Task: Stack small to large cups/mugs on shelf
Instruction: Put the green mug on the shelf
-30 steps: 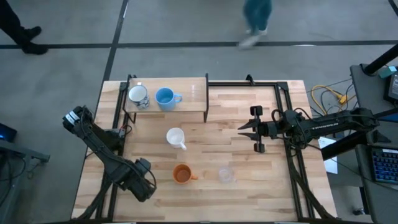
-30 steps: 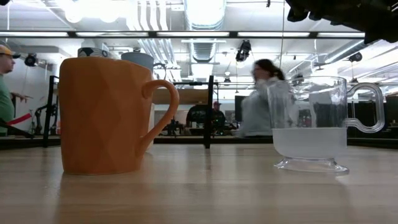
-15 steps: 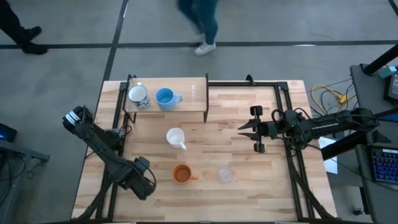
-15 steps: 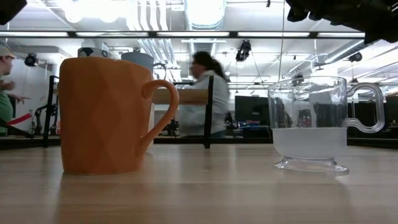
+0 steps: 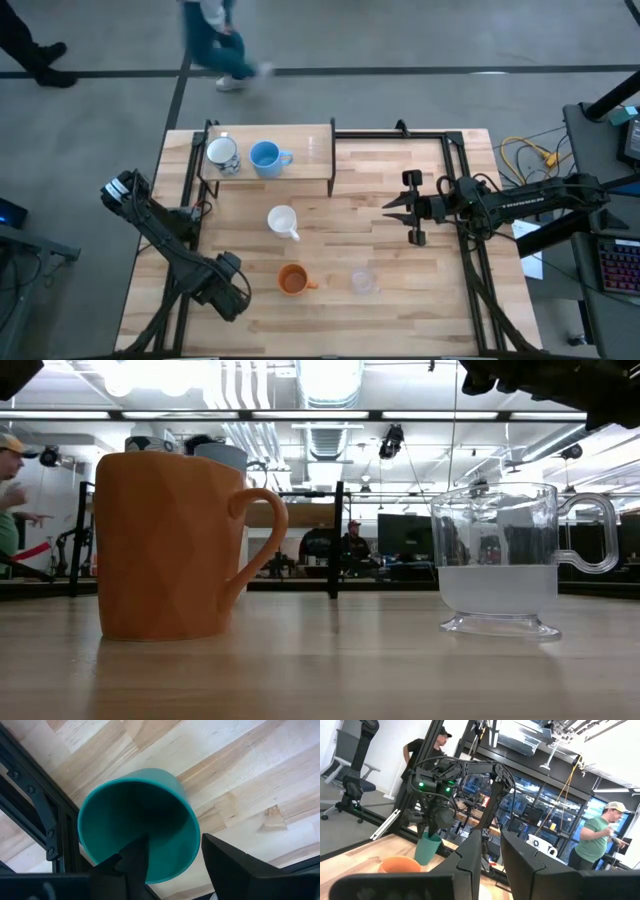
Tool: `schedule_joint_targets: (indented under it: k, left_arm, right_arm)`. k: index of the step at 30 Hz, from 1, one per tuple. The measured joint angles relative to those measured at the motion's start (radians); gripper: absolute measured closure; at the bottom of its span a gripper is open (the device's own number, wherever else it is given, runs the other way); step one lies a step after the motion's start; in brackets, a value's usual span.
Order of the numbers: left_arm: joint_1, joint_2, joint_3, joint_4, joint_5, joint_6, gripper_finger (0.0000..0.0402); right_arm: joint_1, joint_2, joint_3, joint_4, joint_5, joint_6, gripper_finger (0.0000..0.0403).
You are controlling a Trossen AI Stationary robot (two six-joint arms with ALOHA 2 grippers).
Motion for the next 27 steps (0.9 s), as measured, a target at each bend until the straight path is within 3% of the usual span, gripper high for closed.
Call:
schedule_joint_targets:
  k: [14,27]
  left_arm:
    - [0.0,0.0,0.001,0.032,0.0,0.002,0.0309]
    - [0.0,0.0,0.0,0.03,0.0,0.002,0.032]
  right_arm:
    - [0.0,0.0,0.0,0.0,0.0,0.0,0.0335]
    - [0.0,0.0,0.0,0.0,0.0,0.0,0.0335]
